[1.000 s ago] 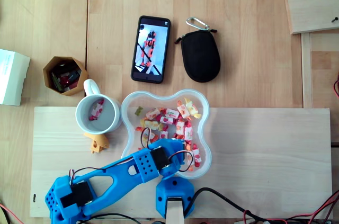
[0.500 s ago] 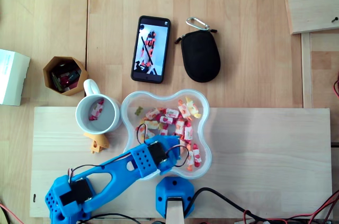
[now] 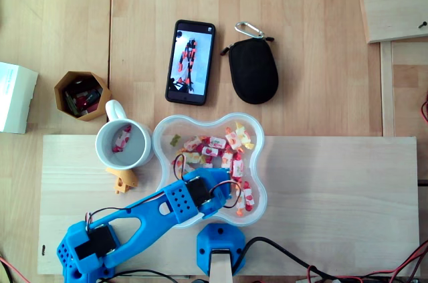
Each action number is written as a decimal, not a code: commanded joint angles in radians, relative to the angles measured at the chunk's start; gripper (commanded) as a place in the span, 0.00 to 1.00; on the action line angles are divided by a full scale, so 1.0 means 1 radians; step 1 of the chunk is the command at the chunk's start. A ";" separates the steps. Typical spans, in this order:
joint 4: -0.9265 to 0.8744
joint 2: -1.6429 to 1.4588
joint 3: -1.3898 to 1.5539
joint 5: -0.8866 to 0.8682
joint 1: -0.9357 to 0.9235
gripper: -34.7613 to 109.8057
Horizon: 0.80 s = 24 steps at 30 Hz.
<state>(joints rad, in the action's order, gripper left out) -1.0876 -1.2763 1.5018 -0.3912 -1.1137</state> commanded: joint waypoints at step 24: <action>-0.023 -0.067 -0.091 -0.028 0.002 0.25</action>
<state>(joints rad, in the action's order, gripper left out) -1.0953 -1.2763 1.4235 -0.3973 -1.1045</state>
